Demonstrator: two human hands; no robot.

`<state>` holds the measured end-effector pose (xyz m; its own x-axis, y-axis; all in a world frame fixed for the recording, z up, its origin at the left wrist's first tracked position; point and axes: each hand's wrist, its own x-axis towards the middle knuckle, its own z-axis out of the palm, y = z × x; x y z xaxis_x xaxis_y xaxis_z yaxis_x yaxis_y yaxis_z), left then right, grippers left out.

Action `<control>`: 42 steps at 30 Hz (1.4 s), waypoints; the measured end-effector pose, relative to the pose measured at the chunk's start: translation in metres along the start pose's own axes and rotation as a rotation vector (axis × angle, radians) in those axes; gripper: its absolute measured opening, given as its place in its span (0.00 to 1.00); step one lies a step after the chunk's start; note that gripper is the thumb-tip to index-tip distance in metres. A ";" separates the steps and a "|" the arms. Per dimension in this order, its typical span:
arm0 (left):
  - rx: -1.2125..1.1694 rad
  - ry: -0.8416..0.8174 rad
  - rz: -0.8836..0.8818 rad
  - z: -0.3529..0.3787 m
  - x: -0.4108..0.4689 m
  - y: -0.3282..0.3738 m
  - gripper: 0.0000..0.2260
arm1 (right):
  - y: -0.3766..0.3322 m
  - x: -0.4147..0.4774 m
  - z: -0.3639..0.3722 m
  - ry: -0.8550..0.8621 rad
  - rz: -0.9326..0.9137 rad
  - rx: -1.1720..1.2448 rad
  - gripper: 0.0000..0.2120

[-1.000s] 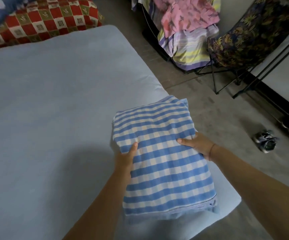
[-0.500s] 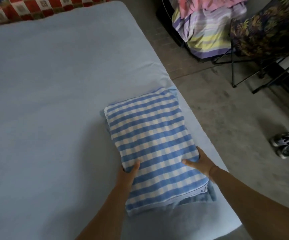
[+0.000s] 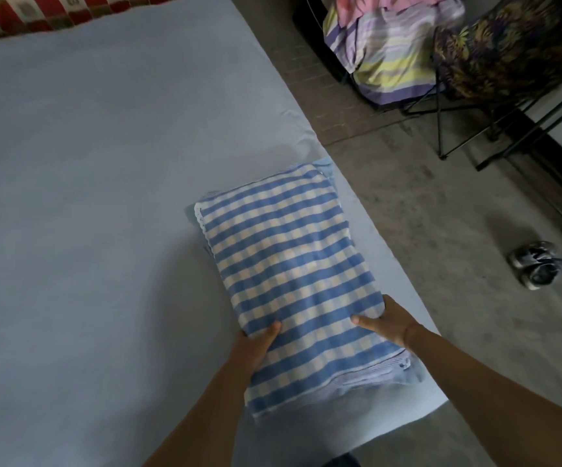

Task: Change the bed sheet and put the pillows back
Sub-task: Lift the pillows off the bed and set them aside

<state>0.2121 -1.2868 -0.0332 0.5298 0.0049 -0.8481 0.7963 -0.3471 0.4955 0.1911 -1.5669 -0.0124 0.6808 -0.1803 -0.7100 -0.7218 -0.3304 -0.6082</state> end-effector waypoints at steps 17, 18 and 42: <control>-0.193 0.411 0.300 -0.214 -0.108 -0.024 0.32 | -0.168 -0.090 0.156 0.086 -0.298 0.097 0.40; -0.211 0.425 0.321 -0.234 -0.118 -0.033 0.32 | -0.180 -0.101 0.176 0.070 -0.332 0.090 0.40; -0.529 0.785 0.411 -0.572 -0.297 -0.260 0.31 | -0.329 -0.293 0.580 -0.301 -0.691 0.000 0.41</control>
<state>0.0142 -0.6615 0.1972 0.6804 0.6557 -0.3273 0.4369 -0.0043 0.8995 0.1570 -0.8676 0.1898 0.9150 0.3291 -0.2335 -0.1429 -0.2769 -0.9502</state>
